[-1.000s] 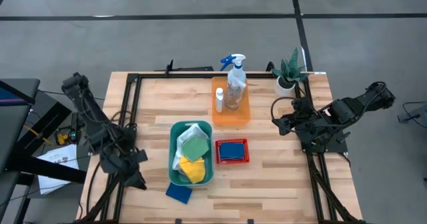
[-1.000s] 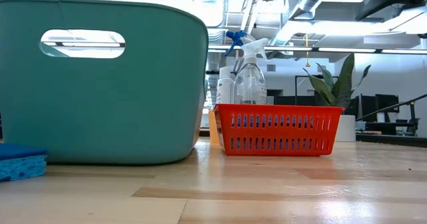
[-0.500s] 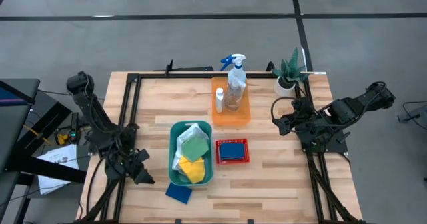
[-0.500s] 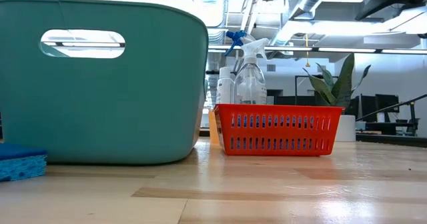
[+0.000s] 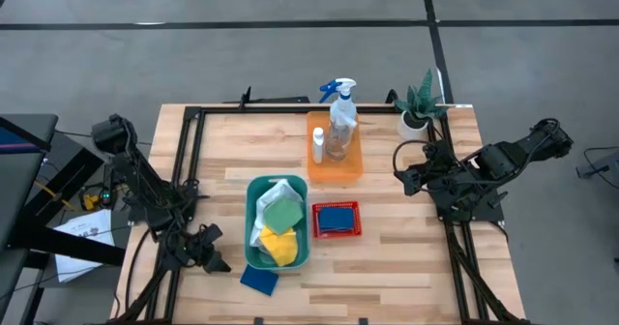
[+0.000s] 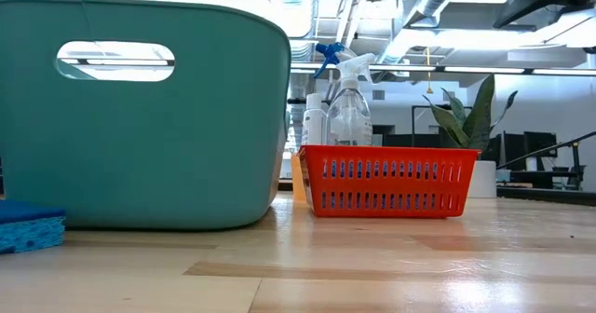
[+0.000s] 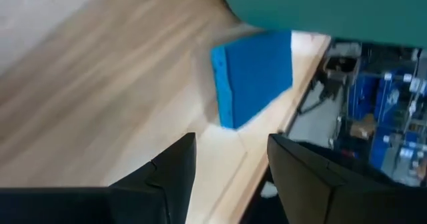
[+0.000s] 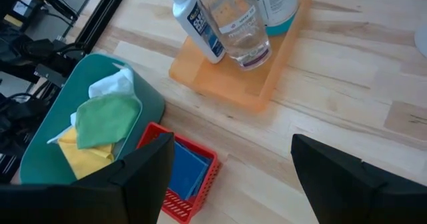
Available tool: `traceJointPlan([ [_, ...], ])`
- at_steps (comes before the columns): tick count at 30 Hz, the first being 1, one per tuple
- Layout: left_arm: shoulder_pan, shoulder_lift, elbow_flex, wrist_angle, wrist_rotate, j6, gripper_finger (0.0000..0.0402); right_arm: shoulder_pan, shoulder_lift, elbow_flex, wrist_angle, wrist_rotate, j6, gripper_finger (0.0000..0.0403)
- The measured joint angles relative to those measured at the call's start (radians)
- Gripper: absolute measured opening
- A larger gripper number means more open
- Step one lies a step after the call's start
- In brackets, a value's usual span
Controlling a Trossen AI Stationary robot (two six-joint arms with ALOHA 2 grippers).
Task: Pick & Place Kitchen Items
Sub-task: Put the blue sponge into the red bin
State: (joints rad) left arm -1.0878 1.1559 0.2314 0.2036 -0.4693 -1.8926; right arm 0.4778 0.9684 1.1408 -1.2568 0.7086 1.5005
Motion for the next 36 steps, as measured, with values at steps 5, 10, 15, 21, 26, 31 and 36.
traceJointPlan([
  [5,0.012,0.096,0.0,0.074,-0.048,-0.049,0.0197,0.0,0.0,0.0,0.001,0.0,-0.007,0.0291],
  [10,0.049,0.169,0.0,0.167,-0.048,-0.019,0.0208,0.0,0.0,0.0,0.002,0.001,-0.008,0.0291],
  [15,0.099,0.233,0.027,0.217,0.018,0.049,0.0208,0.0,0.0,0.0,0.002,0.0,-0.008,0.0291],
  [21,0.121,0.295,0.075,0.217,0.04,0.056,0.0207,0.0,0.0,0.0,0.002,0.0,-0.008,0.0291],
  [26,0.124,0.333,0.107,0.216,0.049,0.055,0.0207,0.0,0.0,0.0,0.002,0.0,-0.008,0.0291],
  [31,0.124,0.368,0.133,0.219,0.055,0.056,0.0207,0.0,0.0,0.0,0.002,0.0,-0.011,0.0291],
  [36,0.124,0.382,0.137,0.217,0.053,0.031,0.0207,0.0,0.0,0.0,0.001,0.0,-0.011,0.0291],
])
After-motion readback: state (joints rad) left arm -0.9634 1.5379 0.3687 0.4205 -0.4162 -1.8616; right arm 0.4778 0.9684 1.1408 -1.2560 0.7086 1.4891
